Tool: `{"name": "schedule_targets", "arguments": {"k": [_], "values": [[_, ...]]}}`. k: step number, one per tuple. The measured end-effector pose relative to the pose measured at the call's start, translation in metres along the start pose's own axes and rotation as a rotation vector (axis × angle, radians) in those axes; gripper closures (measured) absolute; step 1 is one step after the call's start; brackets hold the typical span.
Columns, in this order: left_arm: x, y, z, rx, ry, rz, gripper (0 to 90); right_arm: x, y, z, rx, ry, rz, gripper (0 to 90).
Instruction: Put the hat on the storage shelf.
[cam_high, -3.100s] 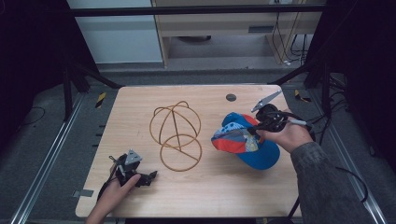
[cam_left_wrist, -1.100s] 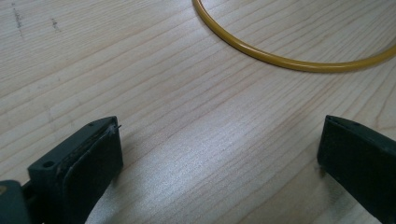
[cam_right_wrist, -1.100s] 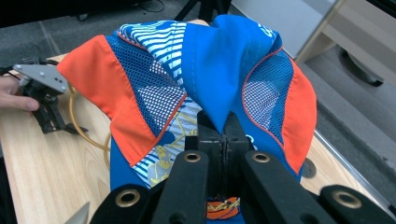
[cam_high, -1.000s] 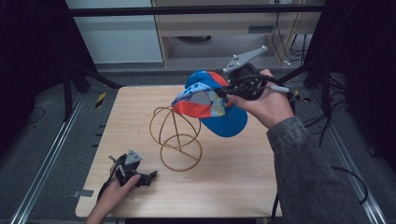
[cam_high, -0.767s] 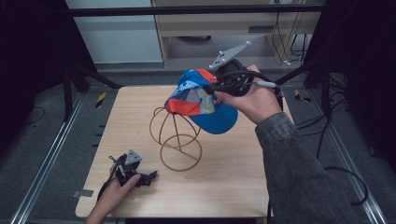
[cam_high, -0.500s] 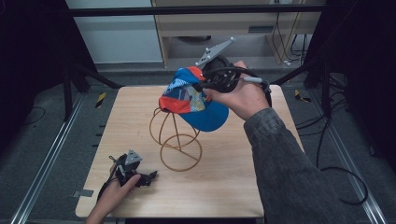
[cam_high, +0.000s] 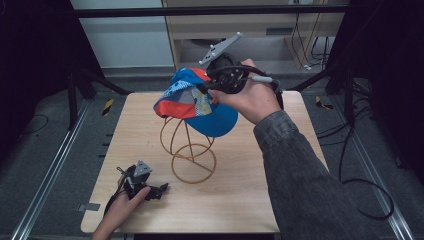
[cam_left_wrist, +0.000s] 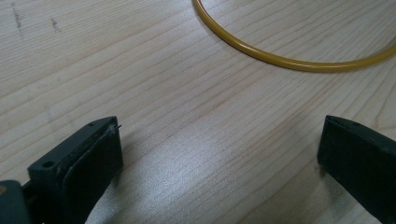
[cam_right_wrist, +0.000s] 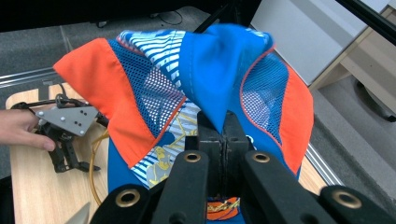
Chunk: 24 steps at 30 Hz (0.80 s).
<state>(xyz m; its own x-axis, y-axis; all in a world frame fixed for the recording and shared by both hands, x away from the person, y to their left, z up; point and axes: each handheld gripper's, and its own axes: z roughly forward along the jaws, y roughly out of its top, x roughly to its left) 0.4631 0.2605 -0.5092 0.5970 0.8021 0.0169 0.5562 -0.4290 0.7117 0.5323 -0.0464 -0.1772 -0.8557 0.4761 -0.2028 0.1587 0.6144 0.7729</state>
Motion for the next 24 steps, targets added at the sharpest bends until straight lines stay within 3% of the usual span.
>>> {"name": "schedule_targets", "arguments": {"k": [5,24], "values": [[0.000,0.000,0.000,0.000,0.000,0.000,0.0,0.005,0.007,0.005,-0.001,0.012,-0.014,89.9],[0.000,0.000,0.000,0.001,-0.001,0.001,0.0,0.023,0.018,0.058,0.099,0.083,-0.061,89.8]]}}
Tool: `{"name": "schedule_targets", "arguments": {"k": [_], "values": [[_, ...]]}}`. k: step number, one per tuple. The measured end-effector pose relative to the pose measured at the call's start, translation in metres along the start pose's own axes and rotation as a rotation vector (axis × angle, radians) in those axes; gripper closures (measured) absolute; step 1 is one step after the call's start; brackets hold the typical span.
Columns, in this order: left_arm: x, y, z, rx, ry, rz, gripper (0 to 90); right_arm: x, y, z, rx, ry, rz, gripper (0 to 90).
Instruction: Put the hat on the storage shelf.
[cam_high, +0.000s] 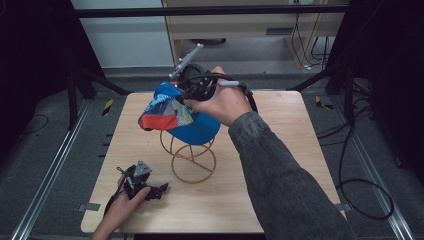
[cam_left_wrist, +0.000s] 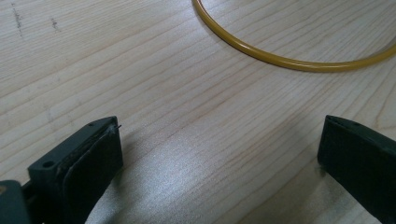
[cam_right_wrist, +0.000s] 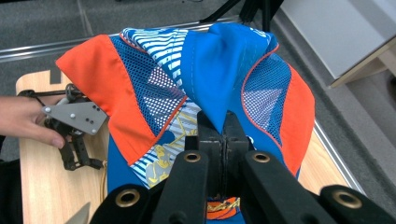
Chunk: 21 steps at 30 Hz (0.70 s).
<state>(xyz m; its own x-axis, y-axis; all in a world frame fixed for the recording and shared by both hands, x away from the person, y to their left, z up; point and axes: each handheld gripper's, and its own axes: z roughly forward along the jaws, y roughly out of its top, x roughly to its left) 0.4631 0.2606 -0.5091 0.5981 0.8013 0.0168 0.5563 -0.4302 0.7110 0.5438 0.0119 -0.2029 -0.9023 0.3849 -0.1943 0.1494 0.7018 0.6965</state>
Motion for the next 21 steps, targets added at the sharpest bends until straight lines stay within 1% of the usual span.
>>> {"name": "schedule_targets", "arguments": {"k": [2,3,6,11,14,21], "values": [[0.000,0.000,0.000,0.000,-0.001,-0.001,0.0,0.001,0.000,0.002,0.006,0.001,-0.003,89.8],[0.000,0.000,0.000,-0.001,-0.001,-0.001,0.0,0.003,0.000,0.006,0.017,0.010,-0.006,89.8],[0.000,0.000,0.000,0.001,0.000,-0.001,0.0,0.004,0.000,0.011,0.031,0.019,-0.014,89.8],[0.000,0.000,0.000,0.000,0.002,-0.001,0.0,0.005,0.000,0.014,0.042,0.027,-0.014,89.7],[0.000,0.000,0.000,0.000,0.002,-0.001,0.0,0.007,0.000,0.017,0.051,0.032,-0.024,89.6],[0.000,0.000,0.000,-0.002,0.001,-0.002,0.0,0.010,-0.001,0.023,0.072,0.049,-0.030,89.1]]}}
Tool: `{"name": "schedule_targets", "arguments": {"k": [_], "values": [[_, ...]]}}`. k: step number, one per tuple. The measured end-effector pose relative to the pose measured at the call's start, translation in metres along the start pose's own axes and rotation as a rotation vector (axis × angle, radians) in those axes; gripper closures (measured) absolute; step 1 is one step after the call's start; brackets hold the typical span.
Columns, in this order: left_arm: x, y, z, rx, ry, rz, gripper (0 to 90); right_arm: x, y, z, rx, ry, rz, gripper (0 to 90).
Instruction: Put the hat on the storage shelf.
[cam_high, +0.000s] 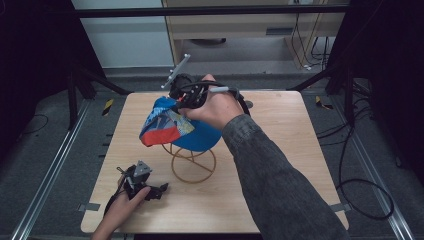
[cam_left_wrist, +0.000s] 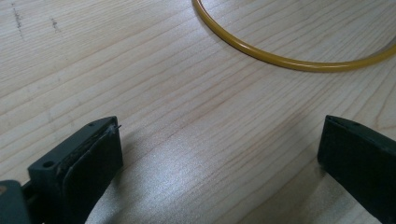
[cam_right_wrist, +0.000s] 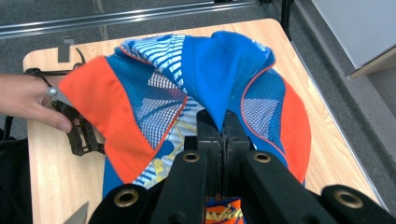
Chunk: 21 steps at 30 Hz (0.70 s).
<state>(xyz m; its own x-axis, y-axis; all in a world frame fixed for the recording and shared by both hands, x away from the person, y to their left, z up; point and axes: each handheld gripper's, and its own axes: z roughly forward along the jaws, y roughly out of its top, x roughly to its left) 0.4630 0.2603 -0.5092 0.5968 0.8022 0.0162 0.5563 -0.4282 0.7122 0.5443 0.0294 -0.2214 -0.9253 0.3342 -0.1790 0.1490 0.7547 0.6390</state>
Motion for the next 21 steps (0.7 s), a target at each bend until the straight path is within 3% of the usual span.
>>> {"name": "schedule_targets", "arguments": {"k": [6,21], "values": [[0.000,0.000,0.000,0.000,-0.001,0.000,0.0,0.002,0.001,0.005,0.032,0.003,-0.009,88.9],[0.000,0.000,0.000,0.000,0.000,-0.001,0.0,0.001,-0.005,0.011,0.031,0.016,0.014,83.3]]}}
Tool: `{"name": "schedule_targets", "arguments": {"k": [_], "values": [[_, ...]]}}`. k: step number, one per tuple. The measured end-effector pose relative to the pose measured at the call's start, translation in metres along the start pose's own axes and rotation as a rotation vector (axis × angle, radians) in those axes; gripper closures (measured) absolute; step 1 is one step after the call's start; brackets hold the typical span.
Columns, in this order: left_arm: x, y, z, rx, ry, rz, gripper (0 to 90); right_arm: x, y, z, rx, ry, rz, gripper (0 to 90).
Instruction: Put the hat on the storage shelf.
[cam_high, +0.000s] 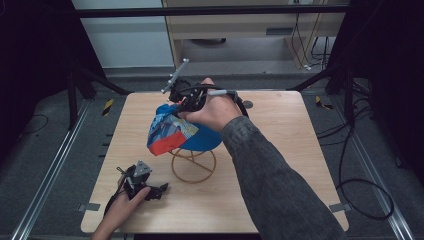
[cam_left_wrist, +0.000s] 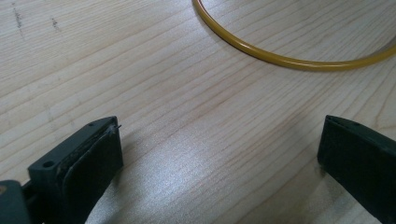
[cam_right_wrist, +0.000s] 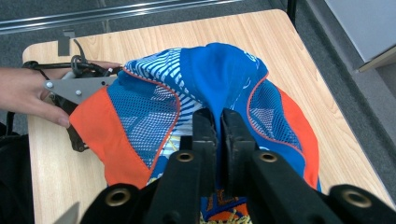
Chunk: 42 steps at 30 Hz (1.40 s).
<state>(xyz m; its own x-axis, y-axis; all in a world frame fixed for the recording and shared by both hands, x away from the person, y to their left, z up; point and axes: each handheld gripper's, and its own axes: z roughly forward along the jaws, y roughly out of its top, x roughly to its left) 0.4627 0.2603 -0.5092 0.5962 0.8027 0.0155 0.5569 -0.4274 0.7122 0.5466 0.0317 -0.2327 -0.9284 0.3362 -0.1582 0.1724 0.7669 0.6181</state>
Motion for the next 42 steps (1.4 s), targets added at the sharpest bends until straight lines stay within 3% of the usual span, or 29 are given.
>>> {"name": "schedule_targets", "arguments": {"k": [16,25,31,42], "values": [[0.000,0.000,0.000,0.002,-0.001,0.002,0.0,0.000,-0.008,-0.004,-0.007,-0.013,0.039,53.5],[0.000,0.000,0.000,0.002,-0.001,0.002,0.0,0.004,-0.013,-0.007,-0.032,-0.034,0.046,31.4],[0.000,0.000,0.000,0.001,-0.001,0.002,0.0,0.006,-0.021,-0.012,-0.049,-0.044,0.065,22.3],[0.000,0.000,0.000,0.002,-0.002,0.002,0.0,0.008,-0.032,-0.026,-0.084,-0.054,0.088,15.3]]}}
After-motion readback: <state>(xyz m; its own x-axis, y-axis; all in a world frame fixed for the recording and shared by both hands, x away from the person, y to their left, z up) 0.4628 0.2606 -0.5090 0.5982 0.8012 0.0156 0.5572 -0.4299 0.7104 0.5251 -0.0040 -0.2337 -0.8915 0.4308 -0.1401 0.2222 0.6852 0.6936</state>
